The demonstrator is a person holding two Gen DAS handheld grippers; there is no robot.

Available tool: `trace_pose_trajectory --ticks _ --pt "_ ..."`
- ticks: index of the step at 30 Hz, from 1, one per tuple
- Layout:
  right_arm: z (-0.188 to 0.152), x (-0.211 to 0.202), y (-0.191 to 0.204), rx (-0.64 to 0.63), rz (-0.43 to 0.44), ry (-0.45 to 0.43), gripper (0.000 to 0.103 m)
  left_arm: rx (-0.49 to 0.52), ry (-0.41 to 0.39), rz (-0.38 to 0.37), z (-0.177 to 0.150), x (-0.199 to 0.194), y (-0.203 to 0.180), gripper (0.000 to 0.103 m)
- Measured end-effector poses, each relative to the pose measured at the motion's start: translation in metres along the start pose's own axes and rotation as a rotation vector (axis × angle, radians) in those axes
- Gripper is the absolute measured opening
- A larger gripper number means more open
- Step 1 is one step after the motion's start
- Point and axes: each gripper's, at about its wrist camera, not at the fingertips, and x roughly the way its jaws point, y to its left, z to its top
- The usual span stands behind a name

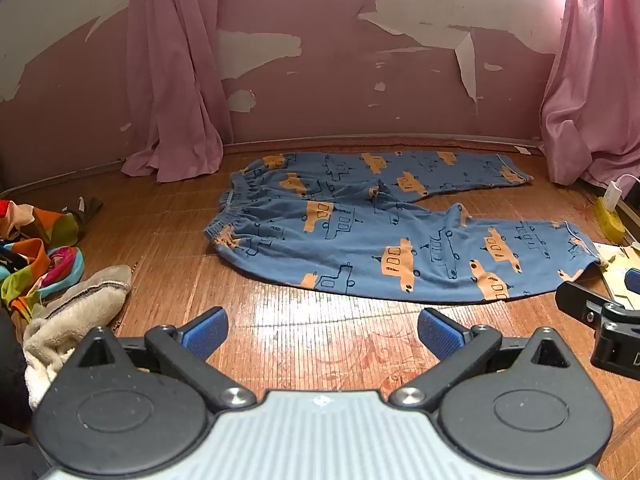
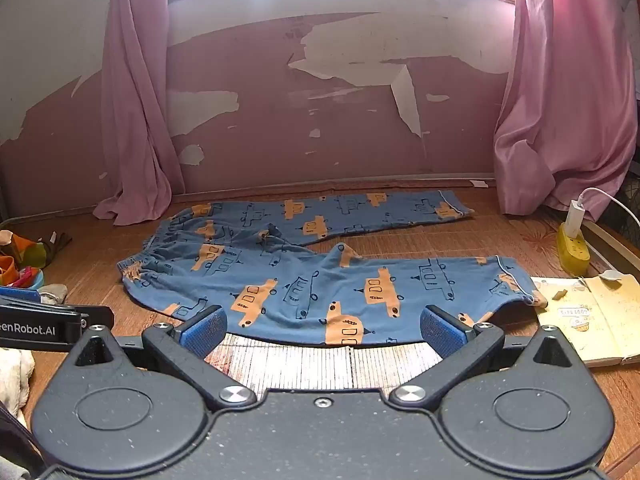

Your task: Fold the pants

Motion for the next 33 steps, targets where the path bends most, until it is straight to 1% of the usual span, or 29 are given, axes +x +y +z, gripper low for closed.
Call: trace_pose_trajectory --ticks 33 --pt "-0.0002 0.0018 -0.0003 0.001 -0.002 0.007 0.103 -0.003 0.016 0.008 0.002 0.001 -0.0044 0.103"
